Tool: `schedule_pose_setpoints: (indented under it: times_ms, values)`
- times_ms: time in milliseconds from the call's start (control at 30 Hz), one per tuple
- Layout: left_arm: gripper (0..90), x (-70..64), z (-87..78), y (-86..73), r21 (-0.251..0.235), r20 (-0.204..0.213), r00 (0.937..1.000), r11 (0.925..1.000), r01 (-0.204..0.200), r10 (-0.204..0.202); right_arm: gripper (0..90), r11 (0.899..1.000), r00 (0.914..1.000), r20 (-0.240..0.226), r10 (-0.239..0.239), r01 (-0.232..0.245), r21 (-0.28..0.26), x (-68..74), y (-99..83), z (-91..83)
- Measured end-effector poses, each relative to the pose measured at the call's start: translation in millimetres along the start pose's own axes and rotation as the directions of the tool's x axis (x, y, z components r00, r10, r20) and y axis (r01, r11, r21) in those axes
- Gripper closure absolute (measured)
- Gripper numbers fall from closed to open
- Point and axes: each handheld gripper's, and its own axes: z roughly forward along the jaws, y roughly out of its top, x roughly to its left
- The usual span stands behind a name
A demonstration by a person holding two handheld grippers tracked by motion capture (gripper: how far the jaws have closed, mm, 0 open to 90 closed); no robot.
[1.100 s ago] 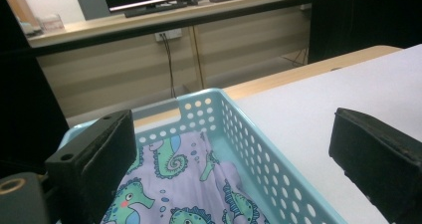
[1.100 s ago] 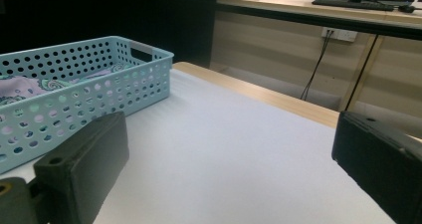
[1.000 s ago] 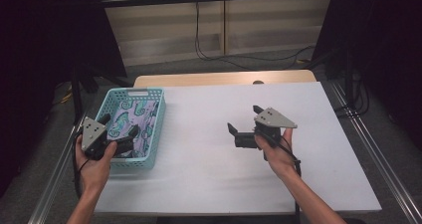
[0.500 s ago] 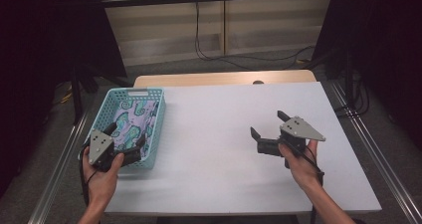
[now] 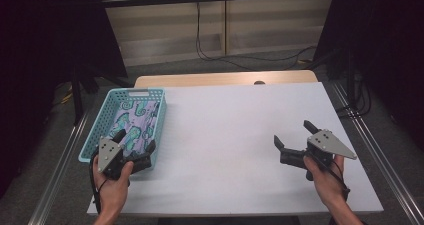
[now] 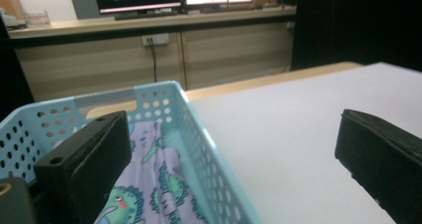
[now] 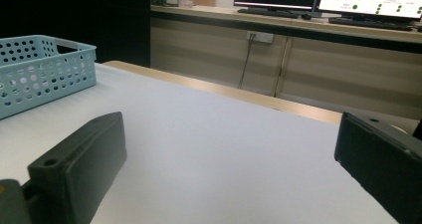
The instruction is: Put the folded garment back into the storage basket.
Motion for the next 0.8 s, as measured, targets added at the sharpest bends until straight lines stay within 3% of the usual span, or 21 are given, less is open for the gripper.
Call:
schedule_pose_setpoints:
  times_ms: [200, 300, 367, 467, 500, 567, 633, 667, 733, 767, 800]
  values:
    - [1.1, -9.5, -3.7, -8.2, 0.017, 0.031, 0.9995, 0.9998, -0.007, 0.006, 0.0, 1.0, 0.9992, 0.035, 0.019, -0.019, 0.015, -4.7, -9.7, -15.1]
    - [0.8, -12.4, -6.9, -12.8, 0.053, 0.055, 0.9983, 0.9984, -0.021, 0.018, 0.0, 1.0, 0.9979, 0.059, 0.027, -0.028, 0.01, -8.3, -14.2, -22.2]
    - [1.1, -12.4, -7.9, -17.1, 0.084, 0.054, 0.9985, 0.9964, -0.001, -0.004, 0.0, 0.999, 0.9975, 0.064, 0.031, -0.032, 0.012, -9.9, -17.7, -26.9]
    - [1.2, -14.5, -10.3, -24.6, 0.082, 0.049, 0.9987, 0.9966, 0.009, -0.013, 0.0, 0.999, 0.9978, 0.054, 0.039, -0.04, 0.013, -11.5, -20.4, -35.1]
    - [1.1, -15.8, -11.6, -27.0, 0.085, 0.046, 0.9989, 0.9964, -0.009, 0.005, 0.0, 0.999, 0.9978, 0.055, 0.037, -0.037, 0.004, -11.2, -21.4, -38.2]
    - [1.0, -17.9, -13.4, -28.8, 0.076, 0.073, 0.9973, 0.997, -0.013, 0.007, 0.0, 0.999, 0.9977, 0.058, 0.034, -0.035, 0.002, -9.7, -24.5, -44.1]
    - [1.3, -20.1, -17.1, -27.9, 0.044, 0.056, 0.9984, 0.999, -0.009, 0.006, 0.0, 1.0, 0.9962, 0.084, 0.022, -0.022, 0.0, -6.9, -29.0, -49.9]
    - [1.7, -19.1, -18.9, -27.5, 0.04, 0.046, 0.9986, 0.9989, -0.026, 0.024, 0.0, 1.0, 0.9959, 0.089, 0.017, -0.017, 0.0, -6.0, -32.0, -53.3]
    - [1.9, -18.4, -23.1, -28.0, 0.038, 0.026, 0.9996, 0.9993, -0.009, 0.008, 0.0, 1.0, 0.9953, 0.095, 0.021, -0.021, 0.001, -5.6, -36.8, -58.2]
    - [2.2, -18.9, -25.1, -28.6, 0.038, 0.025, 0.9992, 0.9988, 0.03, -0.031, 0.0, 0.999, 0.9948, 0.097, 0.029, -0.031, 0.01, -6.1, -40.3, -60.2]
    - [2.4, -18.3, -28.1, -28.9, 0.035, 0.017, 0.9996, 0.9991, 0.023, -0.023, 0.0, 0.999, 0.9944, 0.1, 0.032, -0.034, 0.018, -6.8, -43.0, -62.0]
